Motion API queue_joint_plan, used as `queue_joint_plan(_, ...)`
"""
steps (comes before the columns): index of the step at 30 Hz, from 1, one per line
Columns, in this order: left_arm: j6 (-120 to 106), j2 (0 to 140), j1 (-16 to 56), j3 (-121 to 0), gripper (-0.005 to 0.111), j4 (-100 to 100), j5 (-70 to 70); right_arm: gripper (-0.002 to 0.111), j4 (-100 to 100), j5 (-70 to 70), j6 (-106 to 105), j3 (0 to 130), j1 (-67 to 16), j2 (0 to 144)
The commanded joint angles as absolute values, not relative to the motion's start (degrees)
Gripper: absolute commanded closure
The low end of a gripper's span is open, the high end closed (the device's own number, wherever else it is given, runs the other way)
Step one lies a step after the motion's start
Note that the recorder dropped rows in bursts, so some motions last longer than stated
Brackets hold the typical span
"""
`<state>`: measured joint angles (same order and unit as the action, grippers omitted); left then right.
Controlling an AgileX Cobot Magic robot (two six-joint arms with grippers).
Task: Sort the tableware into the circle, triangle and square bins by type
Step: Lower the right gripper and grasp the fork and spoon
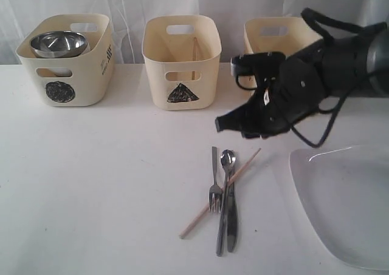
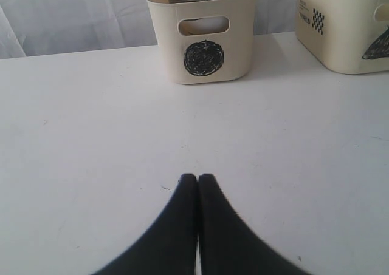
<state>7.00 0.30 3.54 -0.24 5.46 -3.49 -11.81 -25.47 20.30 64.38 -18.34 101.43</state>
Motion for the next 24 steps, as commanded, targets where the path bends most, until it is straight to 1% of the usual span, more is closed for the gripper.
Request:
queue_joint_plan(1,7.12,0.0,3.8,0.0,0.107,5.19,-3.44,0.074,-8.6,-25.8,20.21,54.36,-23.66,98.05)
queue_joint_plan(3,7.12,0.0,3.8,0.0,0.107,5.19,-3.44,0.073,-8.6,-21.81,22.83,51.27,-25.38,98.55)
queue_joint_plan(8,7.12,0.0,3.8,0.0,0.107,5.19,-3.44,0.061,-8.06,-18.9,25.89,50.51,-26.84,99.18)
queue_joint_plan(10,7.12,0.0,3.8,0.0,0.107,5.19,-3.44,0.059,-6.7,-17.62,25.98,50.51,-26.93,99.29)
queue_joint_plan(19,7.12,0.0,3.8,0.0,0.107,5.19,-3.44,0.059,-1.86,-11.13,26.34,50.51,-26.93,99.85)
queue_joint_plan(24,7.12,0.0,3.8,0.0,0.107,5.19,-3.44,0.059,-0.69,-12.24,30.5,50.62,-26.93,102.58)
